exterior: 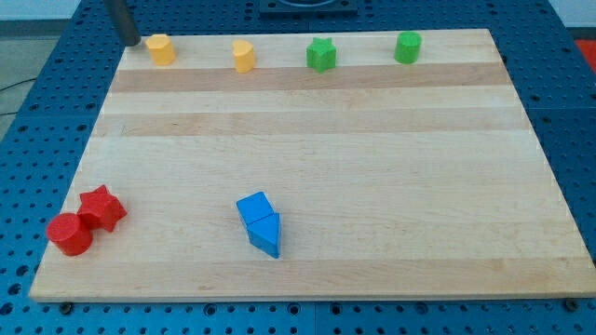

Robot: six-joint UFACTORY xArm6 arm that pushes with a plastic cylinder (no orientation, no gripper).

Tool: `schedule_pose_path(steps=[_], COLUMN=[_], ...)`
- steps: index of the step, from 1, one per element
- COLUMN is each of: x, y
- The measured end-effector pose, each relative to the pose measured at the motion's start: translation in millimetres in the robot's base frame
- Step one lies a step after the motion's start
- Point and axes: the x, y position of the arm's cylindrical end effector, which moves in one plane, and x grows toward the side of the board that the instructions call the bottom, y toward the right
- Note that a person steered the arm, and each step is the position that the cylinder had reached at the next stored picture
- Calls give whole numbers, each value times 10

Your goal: Push the yellow heart to the left side of the green star

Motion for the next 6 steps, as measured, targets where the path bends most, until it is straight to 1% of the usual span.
schedule_pose_path(steps=[1,2,3,4,5,6], x=[80,87,247,249,659,855], y=[639,618,650,832,1852,1213])
